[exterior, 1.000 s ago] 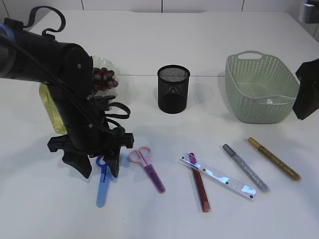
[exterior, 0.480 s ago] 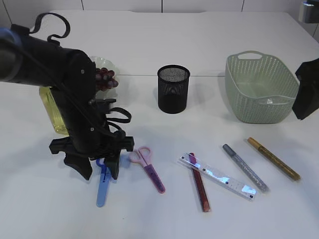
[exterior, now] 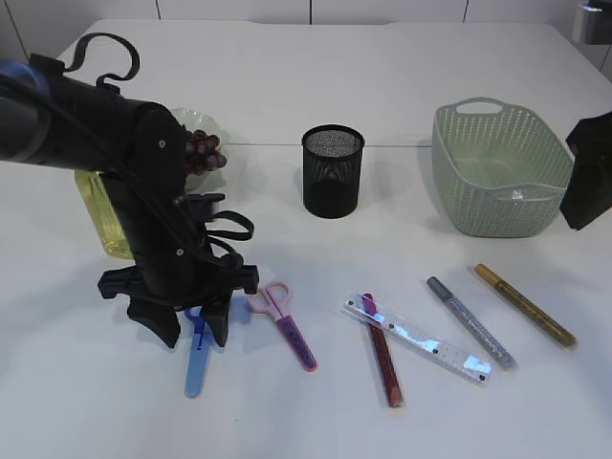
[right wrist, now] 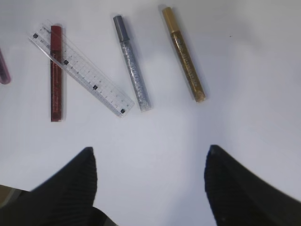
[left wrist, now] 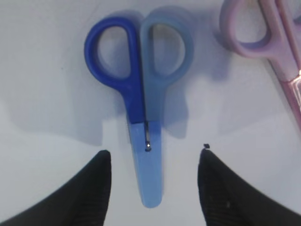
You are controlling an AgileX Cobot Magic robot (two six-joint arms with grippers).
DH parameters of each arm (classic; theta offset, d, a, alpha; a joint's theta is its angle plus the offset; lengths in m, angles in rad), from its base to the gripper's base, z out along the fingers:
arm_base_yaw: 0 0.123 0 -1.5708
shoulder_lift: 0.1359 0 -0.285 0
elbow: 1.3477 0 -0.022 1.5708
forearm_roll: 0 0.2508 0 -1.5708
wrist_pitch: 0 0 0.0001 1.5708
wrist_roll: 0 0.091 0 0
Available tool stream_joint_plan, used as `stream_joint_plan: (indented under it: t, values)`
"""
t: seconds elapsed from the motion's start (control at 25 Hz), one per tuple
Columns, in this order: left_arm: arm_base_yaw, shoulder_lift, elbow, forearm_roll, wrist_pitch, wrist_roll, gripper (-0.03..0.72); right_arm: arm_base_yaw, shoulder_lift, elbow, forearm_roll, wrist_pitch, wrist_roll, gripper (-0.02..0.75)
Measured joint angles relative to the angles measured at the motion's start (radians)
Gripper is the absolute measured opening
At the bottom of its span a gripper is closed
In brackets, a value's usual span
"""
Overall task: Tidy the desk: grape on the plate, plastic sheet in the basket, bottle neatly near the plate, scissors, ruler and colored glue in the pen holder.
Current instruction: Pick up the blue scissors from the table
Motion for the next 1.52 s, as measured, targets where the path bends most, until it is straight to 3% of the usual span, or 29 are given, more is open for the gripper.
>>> stream_joint_plan:
  t: [0.64, 1.52]
  values:
    - [0.000, 0.031, -0.070, 0.009, 0.013, 0.000, 0.417, 0.000, 0.000, 0.000, 0.000, 0.000, 0.000, 0.557]
    - [0.000, 0.060, -0.070, 0.014, 0.035, 0.000, 0.400, 0.000, 0.000, 0.000, 0.000, 0.000, 0.000, 0.557]
